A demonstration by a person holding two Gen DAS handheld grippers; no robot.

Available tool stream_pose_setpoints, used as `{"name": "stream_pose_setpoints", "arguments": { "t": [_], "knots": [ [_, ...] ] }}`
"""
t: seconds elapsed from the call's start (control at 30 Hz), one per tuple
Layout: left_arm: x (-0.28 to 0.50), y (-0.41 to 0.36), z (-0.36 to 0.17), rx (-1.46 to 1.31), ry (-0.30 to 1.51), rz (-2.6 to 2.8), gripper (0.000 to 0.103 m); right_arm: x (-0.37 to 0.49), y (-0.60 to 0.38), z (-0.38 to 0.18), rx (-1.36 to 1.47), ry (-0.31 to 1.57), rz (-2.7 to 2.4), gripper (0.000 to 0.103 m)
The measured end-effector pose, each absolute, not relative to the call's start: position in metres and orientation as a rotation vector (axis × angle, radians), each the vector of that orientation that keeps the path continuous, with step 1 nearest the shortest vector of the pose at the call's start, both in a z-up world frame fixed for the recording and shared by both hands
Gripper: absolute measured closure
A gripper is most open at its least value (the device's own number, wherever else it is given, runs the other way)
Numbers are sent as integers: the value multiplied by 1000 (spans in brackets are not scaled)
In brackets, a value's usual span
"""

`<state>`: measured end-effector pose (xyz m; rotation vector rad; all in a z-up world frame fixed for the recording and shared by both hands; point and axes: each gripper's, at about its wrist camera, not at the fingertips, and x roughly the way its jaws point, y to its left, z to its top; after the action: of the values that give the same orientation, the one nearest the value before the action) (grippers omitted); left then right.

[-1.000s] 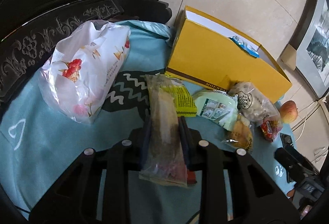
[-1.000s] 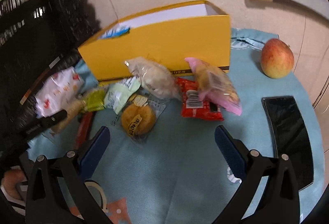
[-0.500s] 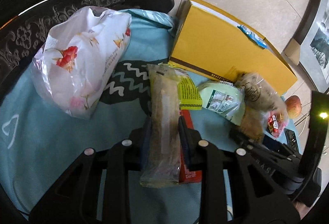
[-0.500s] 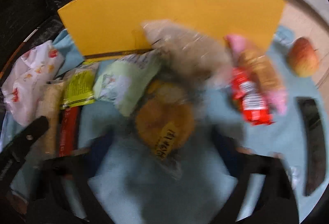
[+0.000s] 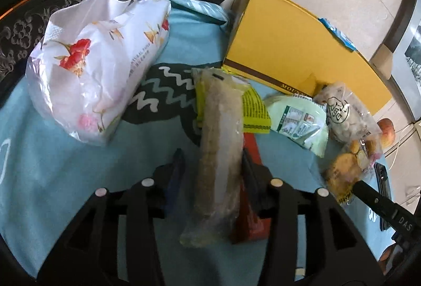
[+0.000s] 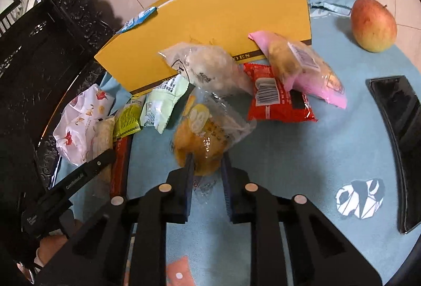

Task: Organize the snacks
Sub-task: 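Grasp the long clear bread-stick packet with the left tool while the right tool grasps the round bun packet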

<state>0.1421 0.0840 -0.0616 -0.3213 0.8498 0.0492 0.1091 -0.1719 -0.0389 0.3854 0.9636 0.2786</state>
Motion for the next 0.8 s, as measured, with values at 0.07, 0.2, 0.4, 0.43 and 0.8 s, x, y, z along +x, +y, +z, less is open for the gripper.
{"name": "stream_pose_setpoints", "arguments": {
  "t": [0.07, 0.2, 0.4, 0.43, 0.8],
  "knots": [
    [144, 83, -61, -314, 842, 52, 59, 112, -168, -42, 372, 967, 269, 74],
    [146, 75, -58, -286, 825, 24, 76, 113, -164, -49, 368, 956, 254, 37],
    [138, 79, -45, -308, 794, 37, 76, 116, -172, -50, 432, 966, 249, 35],
    [137, 79, -43, -309, 793, 35, 76, 117, -169, -49, 414, 970, 240, 34],
    [137, 83, -42, -356, 815, -1, 76, 148, -102, -46, 104, 1015, 103, 39]
  ]
}}
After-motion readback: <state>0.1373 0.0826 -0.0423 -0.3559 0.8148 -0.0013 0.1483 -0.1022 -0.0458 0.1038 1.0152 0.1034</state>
